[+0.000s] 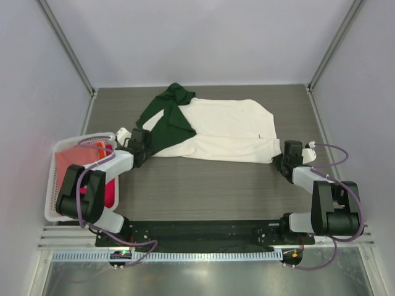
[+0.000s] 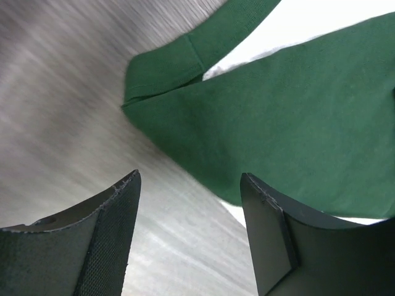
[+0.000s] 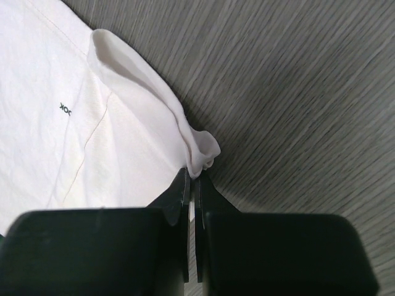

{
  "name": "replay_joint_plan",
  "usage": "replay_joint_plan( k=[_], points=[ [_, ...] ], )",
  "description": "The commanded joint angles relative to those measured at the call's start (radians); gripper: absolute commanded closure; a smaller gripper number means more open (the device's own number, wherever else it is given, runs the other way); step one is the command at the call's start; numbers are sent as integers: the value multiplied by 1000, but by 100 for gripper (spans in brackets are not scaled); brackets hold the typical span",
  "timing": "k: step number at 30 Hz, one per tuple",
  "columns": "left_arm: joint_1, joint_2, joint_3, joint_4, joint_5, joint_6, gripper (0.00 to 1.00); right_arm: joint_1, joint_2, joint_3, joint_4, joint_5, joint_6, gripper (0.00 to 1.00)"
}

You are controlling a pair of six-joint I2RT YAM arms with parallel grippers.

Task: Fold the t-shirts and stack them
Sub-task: Flatten the tshirt out

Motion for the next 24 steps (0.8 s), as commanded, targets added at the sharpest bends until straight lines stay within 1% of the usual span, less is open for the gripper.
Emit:
replay_joint_plan(
  k=[1, 4, 5, 8, 9, 10, 13, 14, 15, 16, 18, 19, 20, 21, 22, 23, 24],
  points=[
    [3, 48, -1, 136, 13, -38, 33, 4, -38, -10, 24, 40, -40, 99],
    [-1, 96, -1, 163, -5, -63, 34, 4, -31, 4, 37, 4, -60, 99],
    [-1, 108, 1, 169, -10, -85, 36, 4, -29, 5, 35, -5, -64, 99],
    [-1, 154, 1, 186, -10, -110, 68, 4, -31, 5, 28, -2, -70, 99],
    [0, 159, 1, 178, -11, -125, 95, 4, -35, 5, 20, 6, -72, 99],
    [-1, 160, 1, 175, -13, -133, 100, 4, -44, 5, 12, 19, -70, 99],
    [-6, 142, -1, 138, -39, -138, 100, 4, -51, 14, -20, 62, -67, 99],
    [-4, 137, 20, 120, -54, -138, 100, 4, -45, 27, -46, 70, -66, 99],
    [-6, 133, 37, 74, -62, -136, 100, 4, -41, 42, -63, 81, -64, 99],
    [-6, 128, 66, 46, -67, -132, 100, 4, -32, 89, -72, 86, -67, 99],
    [-4, 105, 166, -40, -71, -116, 100, 1, -20, 151, -158, 98, -72, 99],
    [-6, 93, 204, -72, -74, -97, 100, -8, -21, 228, -184, 105, -87, 99],
    [-6, 55, 243, -104, -82, -87, 100, -16, -25, 270, -227, 96, -96, 99],
    [-10, 32, 325, -164, -102, -74, 100, -27, -38, 315, -251, 87, -106, 99],
    [-12, 4, 358, -196, -117, -63, 100, -36, -47, 402, -276, 72, -119, 99],
    [-13, -23, 393, -247, -129, -37, 100, -44, -61, 442, -326, 70, -127, 99],
    [-16, -84, 425, -271, -137, -26, 100, -44, -93, 479, -351, 79, -136, 99]
  ],
)
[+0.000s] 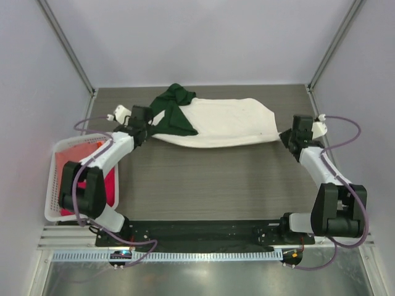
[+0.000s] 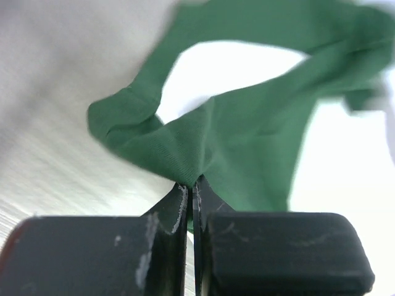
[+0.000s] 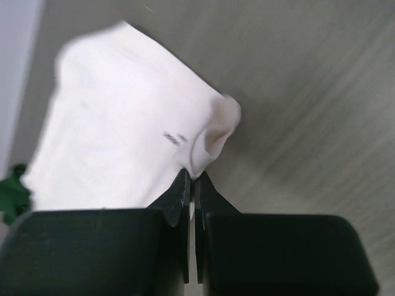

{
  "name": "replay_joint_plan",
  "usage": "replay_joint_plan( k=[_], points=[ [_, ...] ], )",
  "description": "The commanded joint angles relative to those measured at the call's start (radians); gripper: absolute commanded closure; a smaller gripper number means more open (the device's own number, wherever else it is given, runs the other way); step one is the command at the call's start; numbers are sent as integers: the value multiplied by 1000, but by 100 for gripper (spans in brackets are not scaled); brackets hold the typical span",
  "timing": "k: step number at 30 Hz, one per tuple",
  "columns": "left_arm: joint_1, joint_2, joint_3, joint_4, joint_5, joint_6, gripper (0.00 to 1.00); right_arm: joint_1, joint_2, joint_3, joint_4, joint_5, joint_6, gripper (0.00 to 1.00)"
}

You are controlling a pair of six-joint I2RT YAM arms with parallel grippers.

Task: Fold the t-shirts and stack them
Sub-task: Flatten the tshirt out

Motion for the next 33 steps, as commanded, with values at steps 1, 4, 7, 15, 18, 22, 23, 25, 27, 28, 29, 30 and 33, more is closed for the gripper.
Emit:
replay_joint_plan(
  k=[1, 4, 7, 15, 18, 22, 23, 25, 27, 28, 29, 30, 33],
  points=[
    [-8, -198, 120, -149, -113, 64, 100, -22, -102, 204, -106, 61, -58, 99],
    [-6, -315, 10, -159, -107, 78, 100, -22, -191, 171, -150, 61, -61, 99],
    [-8, -395, -180, -165, -93, 49, 100, -22, -275, 15, -163, 24, -32, 99],
    [-11, -675, -559, -151, -17, 1, 100, -24, -524, -343, -175, 35, 26, 99],
    [-15, -766, -616, -182, 13, -4, 99, -22, -633, -421, -224, 41, 46, 99],
    [-23, -867, -652, -241, 14, -11, 88, -22, -774, -457, -349, 93, 66, 92],
    [-26, -880, -655, -261, 16, -10, 88, -22, -799, -458, -363, 99, 65, 91],
    [-31, -916, -660, -274, 19, -5, 92, -22, -862, -470, -384, 89, 71, 91],
    [-35, -932, -666, -275, 19, -8, 97, -22, -892, -483, -391, 58, 78, 96],
    [-37, -929, -666, -275, 21, -13, 99, -22, -891, -487, -390, 58, 81, 98],
    [-38, -924, -666, -260, 22, -16, 100, -22, -885, -487, -388, 67, 84, 99],
    [-38, -915, -664, -246, 25, -17, 100, -22, -873, -478, -385, 78, 89, 99],
    [-37, -839, -635, -162, 31, -14, 100, -22, -788, -414, -368, 99, 78, 99]
  ],
)
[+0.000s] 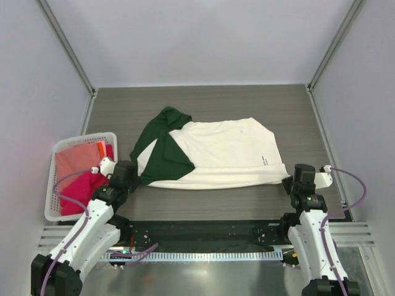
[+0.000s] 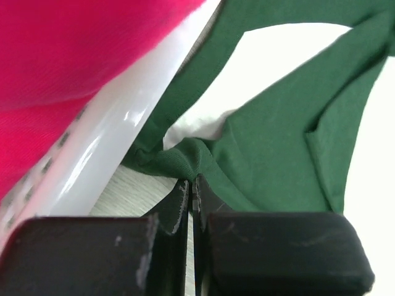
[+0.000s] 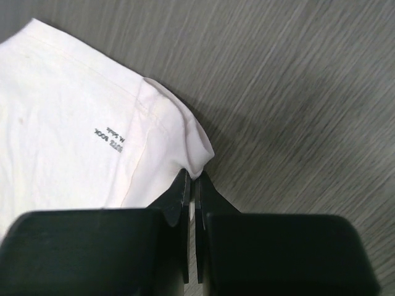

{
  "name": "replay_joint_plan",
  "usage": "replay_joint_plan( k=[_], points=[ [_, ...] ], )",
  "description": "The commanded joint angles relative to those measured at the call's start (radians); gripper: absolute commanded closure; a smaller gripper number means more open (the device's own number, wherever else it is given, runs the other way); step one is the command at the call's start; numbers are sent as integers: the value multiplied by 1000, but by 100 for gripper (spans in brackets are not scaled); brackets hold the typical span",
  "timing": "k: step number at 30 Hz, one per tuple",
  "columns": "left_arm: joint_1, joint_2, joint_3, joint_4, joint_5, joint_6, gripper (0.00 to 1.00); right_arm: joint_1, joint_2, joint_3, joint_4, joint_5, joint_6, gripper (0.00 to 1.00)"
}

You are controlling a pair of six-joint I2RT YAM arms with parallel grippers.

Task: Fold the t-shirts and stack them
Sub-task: Flatten the tshirt out

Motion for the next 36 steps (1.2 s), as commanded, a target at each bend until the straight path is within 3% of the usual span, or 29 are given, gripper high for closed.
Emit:
replay_joint_plan(
  k=[1, 4, 8, 10, 12, 15, 17, 22, 28, 36],
  points=[
    [-2, 110, 47, 102, -18, -6, 100, -7, 104, 83, 16, 65, 5, 99],
    [-2, 270, 183, 156, -32, 8, 100, -7, 171, 157, 24, 71, -4, 99],
    [-11, 408, 573, 45, -4, 81, 100, -7, 227, 207, 30, 54, -3, 99],
    [-69, 415, 784, -20, -85, 129, 100, -7, 218, 209, 30, 57, 5, 99],
    [-89, 392, 833, -43, -124, 149, 100, -7, 200, 201, 32, 59, 7, 99],
    [-88, 343, 745, -143, -200, 135, 100, -7, 179, 189, 30, 56, 7, 99],
    [-79, 292, 587, -199, -257, 96, 100, -7, 168, 183, 27, 59, 4, 99],
    [-78, -2, 236, -201, -234, 26, 100, -7, 157, 180, 19, 60, -15, 99],
    [-77, -188, 105, -282, -245, -24, 100, -9, 114, 163, -16, 63, -26, 99],
    [-79, -182, 61, -255, -171, -35, 100, -7, 76, 111, -33, 25, -32, 99]
  ],
)
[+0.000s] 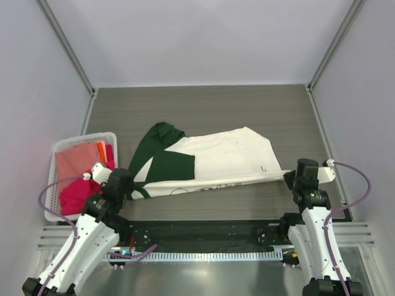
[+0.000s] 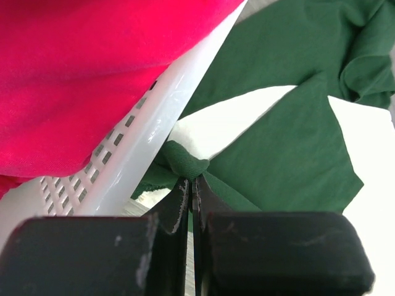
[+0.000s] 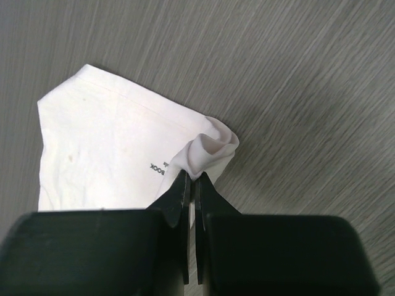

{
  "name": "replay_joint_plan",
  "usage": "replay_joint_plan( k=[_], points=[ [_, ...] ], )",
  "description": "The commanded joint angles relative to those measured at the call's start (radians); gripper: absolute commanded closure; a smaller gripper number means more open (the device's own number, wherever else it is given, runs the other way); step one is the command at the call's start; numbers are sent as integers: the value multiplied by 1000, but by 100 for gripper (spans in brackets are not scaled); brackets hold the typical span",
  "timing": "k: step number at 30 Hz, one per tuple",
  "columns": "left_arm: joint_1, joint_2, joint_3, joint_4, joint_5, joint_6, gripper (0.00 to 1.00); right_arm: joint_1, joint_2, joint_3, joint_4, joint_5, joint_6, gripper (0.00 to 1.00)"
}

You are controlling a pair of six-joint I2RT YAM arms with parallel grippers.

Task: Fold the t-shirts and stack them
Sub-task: Flatten the tshirt out

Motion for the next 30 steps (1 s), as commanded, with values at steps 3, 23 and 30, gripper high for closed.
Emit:
replay_joint_plan(
  k=[3, 23, 30],
  points=[
    [9, 42, 8, 24, -15, -11, 100, -7, -2, -15, 0, 14, -31, 99],
    [114, 590, 308, 375, 64, 85, 100, -7, 431, 266, 251, -3, -35, 99],
    [331, 1134, 1249, 163, 271, 161, 100, -31, 889, 1190, 110, -100, -90, 99]
  ],
)
